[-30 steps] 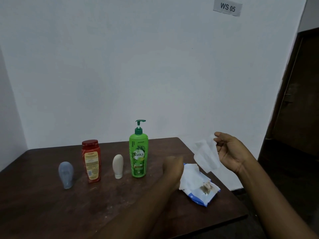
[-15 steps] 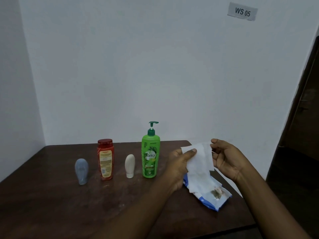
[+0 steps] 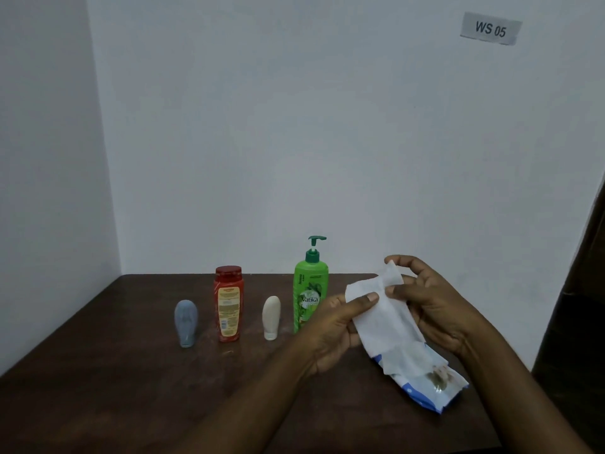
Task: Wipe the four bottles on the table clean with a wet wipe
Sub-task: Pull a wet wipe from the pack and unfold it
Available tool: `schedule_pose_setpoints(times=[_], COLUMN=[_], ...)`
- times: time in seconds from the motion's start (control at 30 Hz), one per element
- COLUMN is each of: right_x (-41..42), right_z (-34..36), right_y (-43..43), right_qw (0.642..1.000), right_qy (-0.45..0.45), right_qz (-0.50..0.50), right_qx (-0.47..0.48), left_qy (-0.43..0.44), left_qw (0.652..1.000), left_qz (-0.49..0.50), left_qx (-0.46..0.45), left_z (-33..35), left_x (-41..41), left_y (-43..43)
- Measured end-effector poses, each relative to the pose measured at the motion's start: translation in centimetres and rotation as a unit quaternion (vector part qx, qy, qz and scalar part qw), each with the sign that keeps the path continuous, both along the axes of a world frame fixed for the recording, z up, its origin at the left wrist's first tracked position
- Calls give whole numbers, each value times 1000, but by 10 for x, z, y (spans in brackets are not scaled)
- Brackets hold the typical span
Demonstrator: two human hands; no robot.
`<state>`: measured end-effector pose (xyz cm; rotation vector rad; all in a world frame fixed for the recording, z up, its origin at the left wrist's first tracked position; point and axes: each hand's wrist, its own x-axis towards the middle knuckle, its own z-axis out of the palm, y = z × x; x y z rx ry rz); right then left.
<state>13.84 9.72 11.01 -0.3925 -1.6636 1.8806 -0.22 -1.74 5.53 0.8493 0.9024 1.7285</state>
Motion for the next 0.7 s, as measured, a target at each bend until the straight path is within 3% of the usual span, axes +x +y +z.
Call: schedule_pose_setpoints(times=[0.2, 0.4, 0.53, 0.7], right_x=[-5, -9, -12, -25], right_z=[20, -21, -48, -60], right_y=[-13, -13, -25, -45], right_qw=[994, 982, 974, 953], right_qy=[-78, -48, -75, 61], right_qz=[11, 81, 75, 53], right_qx=[71, -162, -198, -292], left_qy=[-75, -34, -7, 40], left_qw=[995, 988, 982, 976], left_qz=[59, 154, 190, 212], left_qx=[37, -7, -6, -21], left_z=[9, 21, 29, 35], left_x=[-11, -15, -23, -34], left_y=[-1, -1, -4, -12])
